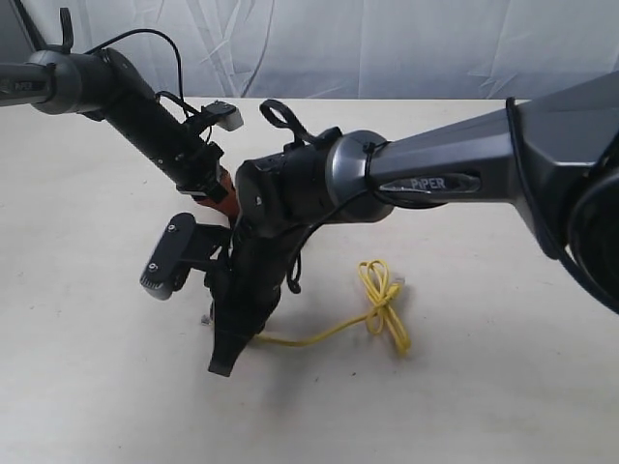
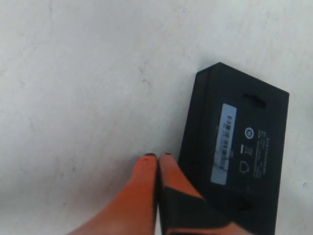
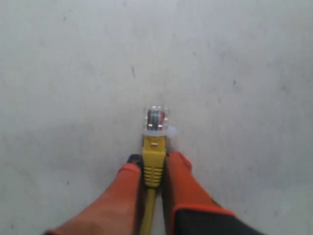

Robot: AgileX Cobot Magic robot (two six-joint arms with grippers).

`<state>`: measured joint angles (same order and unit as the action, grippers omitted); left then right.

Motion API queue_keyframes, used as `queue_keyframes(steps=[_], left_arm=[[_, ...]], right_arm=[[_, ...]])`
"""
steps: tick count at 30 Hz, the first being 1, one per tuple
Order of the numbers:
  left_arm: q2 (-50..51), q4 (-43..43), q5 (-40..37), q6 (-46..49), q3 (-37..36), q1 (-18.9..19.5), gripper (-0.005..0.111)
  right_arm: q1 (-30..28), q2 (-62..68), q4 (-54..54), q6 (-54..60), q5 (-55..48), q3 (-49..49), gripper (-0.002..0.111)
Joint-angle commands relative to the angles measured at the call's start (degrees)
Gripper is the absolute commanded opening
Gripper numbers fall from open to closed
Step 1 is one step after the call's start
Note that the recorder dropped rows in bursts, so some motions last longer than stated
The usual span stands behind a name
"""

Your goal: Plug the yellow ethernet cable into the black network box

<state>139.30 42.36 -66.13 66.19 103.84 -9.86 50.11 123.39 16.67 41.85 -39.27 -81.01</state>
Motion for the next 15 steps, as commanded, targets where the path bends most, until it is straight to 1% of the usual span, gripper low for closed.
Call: queue_keyframes(steps=[1,3,5,8,12,15], left_arm=[[0.0,0.8,0.3,0.2,0.3,0.0,0.000],[0.0,0.8,0.3,0.2,0.3,0.0,0.000],[0.0,0.8,0.3,0.2,0.3,0.0,0.000],[0.0,0.8,0.3,0.2,0.3,0.0,0.000],[0.0,1.1,0.4,0.2,0.3,0.0,0.000],[0.0,1.3,0.8,0.2,0.3,0.0,0.000]], right_arm=[[-0.6,-3.6,-11.2,-17.4,-4.9,-0.2,0.000],[-1.9,-4.7,-14.7,-23.3,-7.8,-0.8,0.000],[-4.1,-5.1,-14.9,-25.5,-10.3,-1.7,0.000],[-7.0,-5.1,-11.1,-25.5,-13.7,-2.8,0.000],[-9.8,-5.0,-7.4,-25.2,-14.3,-3.0,0.000],[-10.7,-4.5,-6.5,-25.2,-14.2,-3.0,0.000]])
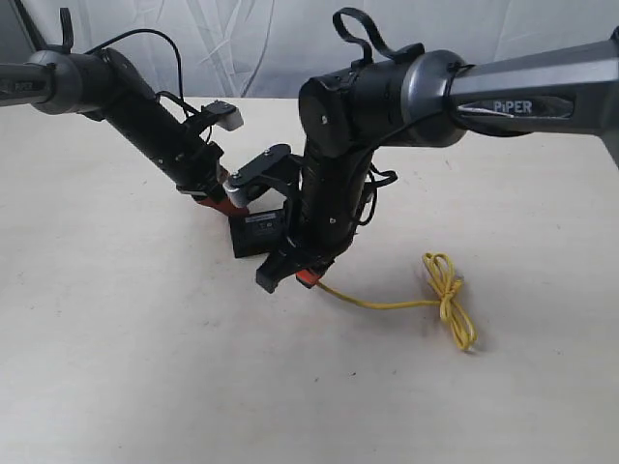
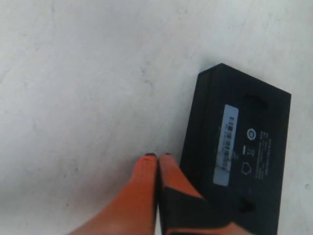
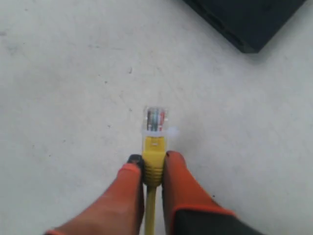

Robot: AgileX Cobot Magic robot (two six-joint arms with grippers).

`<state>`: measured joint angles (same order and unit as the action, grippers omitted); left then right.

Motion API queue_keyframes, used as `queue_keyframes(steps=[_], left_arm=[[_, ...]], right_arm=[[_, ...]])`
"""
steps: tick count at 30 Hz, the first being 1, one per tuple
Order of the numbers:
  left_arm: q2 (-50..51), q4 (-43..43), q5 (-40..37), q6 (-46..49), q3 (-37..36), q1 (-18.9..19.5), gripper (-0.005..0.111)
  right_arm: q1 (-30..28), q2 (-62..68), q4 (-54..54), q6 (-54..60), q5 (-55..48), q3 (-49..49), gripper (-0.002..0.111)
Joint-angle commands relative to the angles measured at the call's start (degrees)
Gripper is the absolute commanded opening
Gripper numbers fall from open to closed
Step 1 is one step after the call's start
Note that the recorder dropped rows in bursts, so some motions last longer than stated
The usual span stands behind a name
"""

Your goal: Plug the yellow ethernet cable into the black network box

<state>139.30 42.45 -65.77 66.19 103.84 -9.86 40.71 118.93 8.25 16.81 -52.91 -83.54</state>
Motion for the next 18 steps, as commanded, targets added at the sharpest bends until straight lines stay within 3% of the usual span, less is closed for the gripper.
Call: queue_keyframes(steps=[1,18], left_arm=[[0.0,1.4,0.4,0.2,0.3,0.0,0.000],[0.0,1.6,0.1,0.2,0.3,0.0,0.000]], right_arm=[[-1.5,0.1,2.0,-0.2,-0.5,-0.4,0.000],[-2.1,6.9,7.1,-5.2,-0.3,-4.9,0.000]])
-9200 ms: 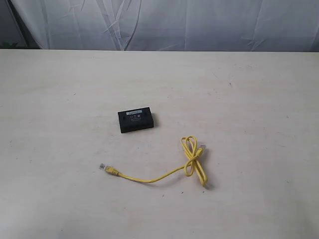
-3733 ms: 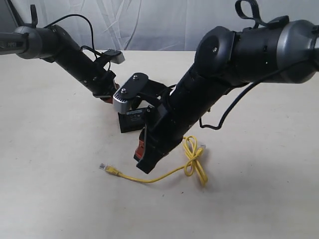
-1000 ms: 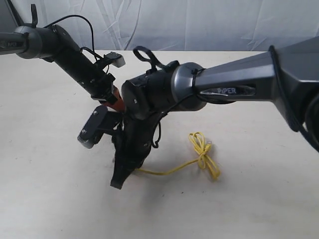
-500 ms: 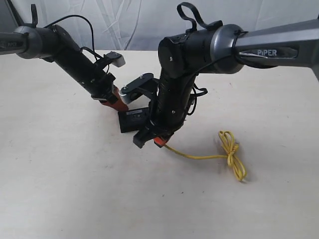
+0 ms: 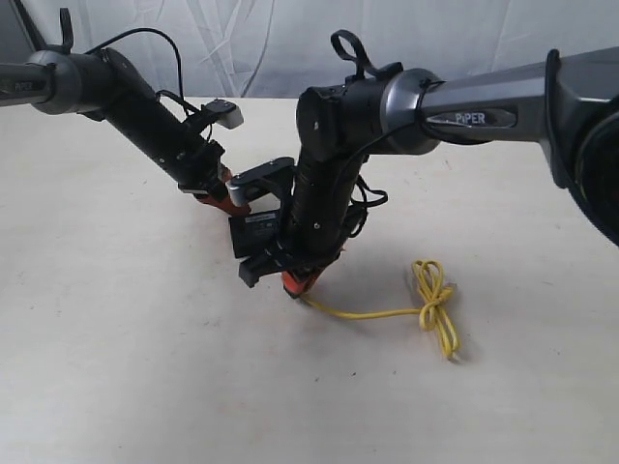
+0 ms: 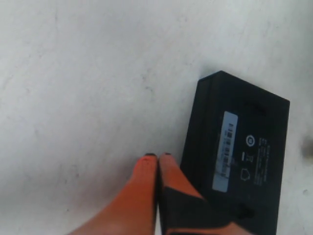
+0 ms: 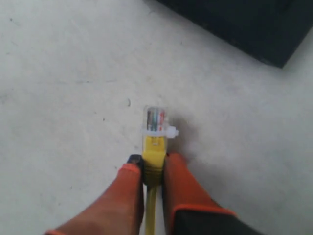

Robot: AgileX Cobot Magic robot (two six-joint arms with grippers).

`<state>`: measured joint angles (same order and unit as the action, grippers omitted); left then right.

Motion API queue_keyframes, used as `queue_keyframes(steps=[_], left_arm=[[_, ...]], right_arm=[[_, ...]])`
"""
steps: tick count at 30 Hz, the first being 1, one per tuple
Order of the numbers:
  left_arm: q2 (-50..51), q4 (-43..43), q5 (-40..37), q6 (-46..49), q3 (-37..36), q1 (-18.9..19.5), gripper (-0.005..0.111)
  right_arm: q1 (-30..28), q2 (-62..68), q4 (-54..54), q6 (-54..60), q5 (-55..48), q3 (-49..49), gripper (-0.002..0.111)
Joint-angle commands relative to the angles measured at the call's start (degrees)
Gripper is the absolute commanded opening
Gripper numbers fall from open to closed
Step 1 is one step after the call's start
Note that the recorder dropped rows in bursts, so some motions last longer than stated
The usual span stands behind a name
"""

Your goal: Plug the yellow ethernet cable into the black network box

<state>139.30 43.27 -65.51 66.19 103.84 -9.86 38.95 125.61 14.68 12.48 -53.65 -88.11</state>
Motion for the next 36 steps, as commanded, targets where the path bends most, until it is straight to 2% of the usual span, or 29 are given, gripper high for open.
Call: queue_keyframes(steps=[1,9,36], left_arm=[[0.0,0.8,-0.1,0.2,0.3,0.0,0.000],[0.0,1.6,-0.1,0.2,0.3,0.0,0.000],[0.0,2.3,-0.4,0.2,0.3,0.0,0.000]], right_arm=[[-0.6,0.3,1.1,-0.9,0.4,-0.3,0.000],[-4.1,0.6,7.2,-1.8,2.9,-0.3,0.000],[-3.9,1.0,7.0,-1.8,8.0,-0.3,0.000]])
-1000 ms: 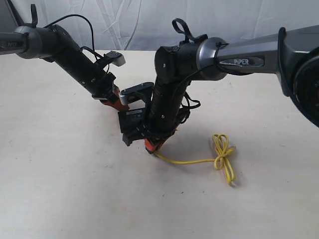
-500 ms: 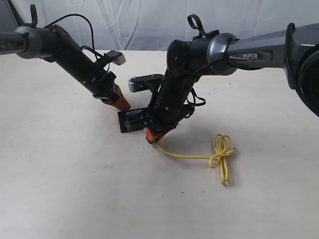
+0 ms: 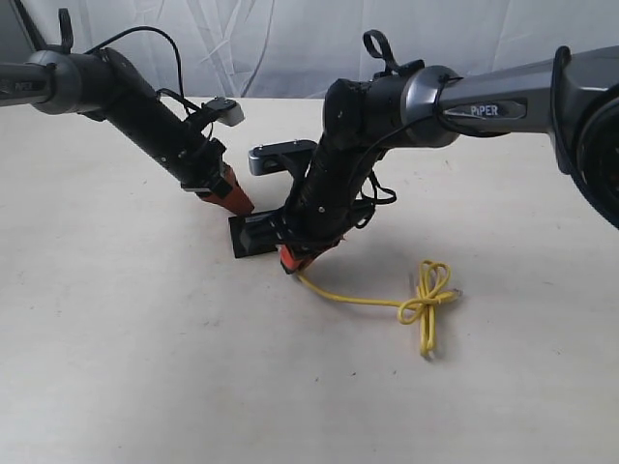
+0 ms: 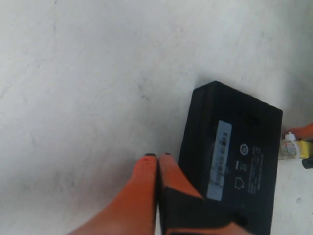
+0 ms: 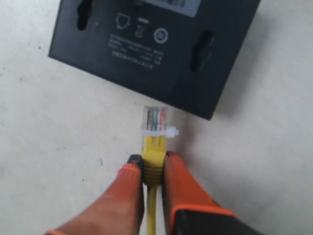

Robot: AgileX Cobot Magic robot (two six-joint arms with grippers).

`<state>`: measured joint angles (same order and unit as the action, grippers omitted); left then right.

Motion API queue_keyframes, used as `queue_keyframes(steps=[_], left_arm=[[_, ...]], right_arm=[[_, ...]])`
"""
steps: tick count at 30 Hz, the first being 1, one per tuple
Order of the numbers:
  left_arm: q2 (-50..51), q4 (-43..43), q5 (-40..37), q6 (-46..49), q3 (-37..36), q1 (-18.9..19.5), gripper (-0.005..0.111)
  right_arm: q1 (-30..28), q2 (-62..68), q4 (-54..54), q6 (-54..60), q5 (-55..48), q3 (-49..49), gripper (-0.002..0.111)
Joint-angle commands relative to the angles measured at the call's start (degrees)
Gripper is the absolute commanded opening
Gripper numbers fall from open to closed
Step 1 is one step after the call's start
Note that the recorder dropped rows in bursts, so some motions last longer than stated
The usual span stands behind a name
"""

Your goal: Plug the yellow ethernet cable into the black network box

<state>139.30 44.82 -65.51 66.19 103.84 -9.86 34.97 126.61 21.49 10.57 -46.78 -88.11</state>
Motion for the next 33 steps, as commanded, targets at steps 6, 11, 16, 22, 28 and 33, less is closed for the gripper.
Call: queue_keyframes(steps=[6,11,16,22,28,33], left_arm=[[0.0,0.7,-0.4,0.2,0.3,0.0,0.000],[0.0,0.7,-0.4,0.2,0.3,0.0,0.000],[0.0,0.7,-0.5,0.2,0.3,0.0,0.000],[0.0,1.1,-1.2,0.2,0.3,0.0,0.000],[0.0,1.4,-1.3,0.4,0.3,0.0,0.000],[0.0,2.2,-1.4,0.4,0.3,0.0,0.000]], right_arm=[[0.1,1.8,0.3,-0.1,0.4,-0.3,0.000],[0.1,2.2,0.9,-0.1,1.1,-0.3,0.000],[0.1,2.2,1.1,-0.1,2.4,-0.3,0.000],[-0.2,2.2,1.3,-0.2,4.0,-0.3,0.000],[-0.2,2.2,-1.7,2.3,-1.1,-3.6,0.000],[0.0,2.2,-1.7,4.2,-2.5,-4.3,0.000]])
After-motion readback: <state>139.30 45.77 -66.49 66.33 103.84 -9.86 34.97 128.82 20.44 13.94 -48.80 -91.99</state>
